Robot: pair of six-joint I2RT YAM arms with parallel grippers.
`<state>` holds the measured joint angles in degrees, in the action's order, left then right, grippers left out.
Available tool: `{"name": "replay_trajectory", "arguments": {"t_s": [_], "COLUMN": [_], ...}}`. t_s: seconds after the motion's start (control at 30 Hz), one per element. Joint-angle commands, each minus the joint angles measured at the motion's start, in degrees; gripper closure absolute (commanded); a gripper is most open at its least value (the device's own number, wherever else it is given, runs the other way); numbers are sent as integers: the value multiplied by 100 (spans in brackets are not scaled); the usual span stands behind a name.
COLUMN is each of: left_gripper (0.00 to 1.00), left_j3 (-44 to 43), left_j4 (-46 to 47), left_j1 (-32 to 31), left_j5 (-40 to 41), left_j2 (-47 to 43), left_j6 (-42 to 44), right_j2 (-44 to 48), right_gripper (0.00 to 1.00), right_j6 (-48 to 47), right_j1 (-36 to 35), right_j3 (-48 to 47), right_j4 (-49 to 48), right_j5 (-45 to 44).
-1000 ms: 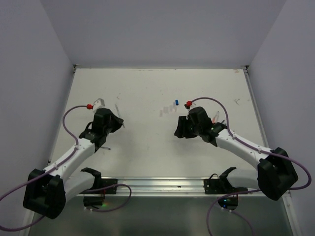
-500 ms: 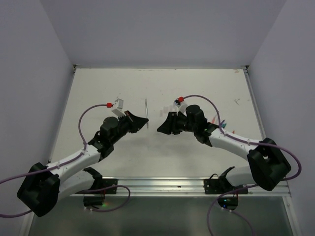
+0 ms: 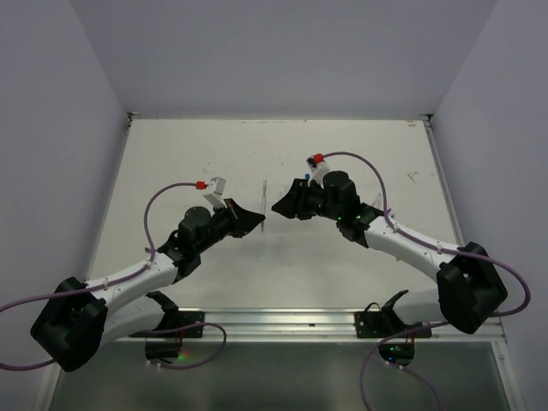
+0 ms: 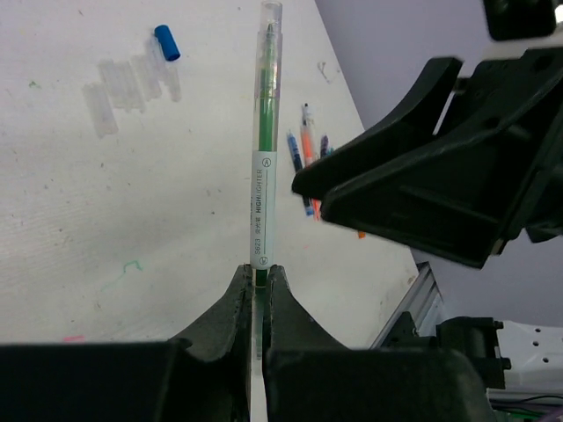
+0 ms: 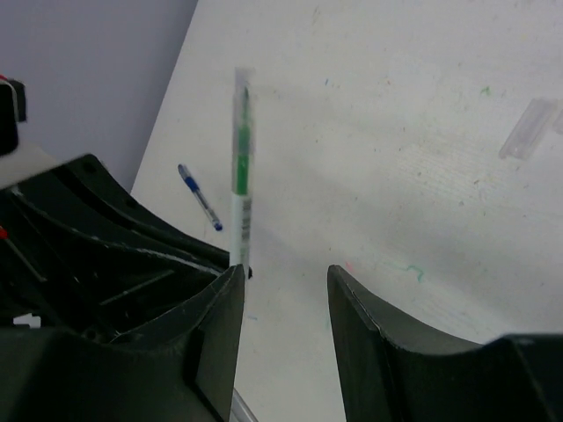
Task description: Open the pen caps
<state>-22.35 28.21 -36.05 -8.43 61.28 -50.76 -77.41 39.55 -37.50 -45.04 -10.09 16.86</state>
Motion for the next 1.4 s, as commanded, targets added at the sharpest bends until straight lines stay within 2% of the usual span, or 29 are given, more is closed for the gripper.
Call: {"name": "replay_trajectory", "arguments": {"t_s": [0.0,0.3,0.57,1.07,1.37], "left_gripper": [100,100,100,100,100], "left_j3": [143,178,11,-252,-323], "left_j4": [247,475,581,150,317], "left_j1": [-60,-156,-305,-350,-446], "left_j5": [-238,-441,-449,-133,-274], "left_j2": [-89,-37,244,350,438], "left_j6": [348,409,427,497,471], "right_j2": [191,-354,-477,76,-187], "right_gripper": [54,56,60,60,62], "right_j6": [-193,70,228,264,430], "right_j1": [93,93,102,93,93], "right_j3": [-418,-550,-515,-76,-155], "right_j4": [165,-326,-599,-679,-924], "right_j5": [-368,80,177,63,247]}}
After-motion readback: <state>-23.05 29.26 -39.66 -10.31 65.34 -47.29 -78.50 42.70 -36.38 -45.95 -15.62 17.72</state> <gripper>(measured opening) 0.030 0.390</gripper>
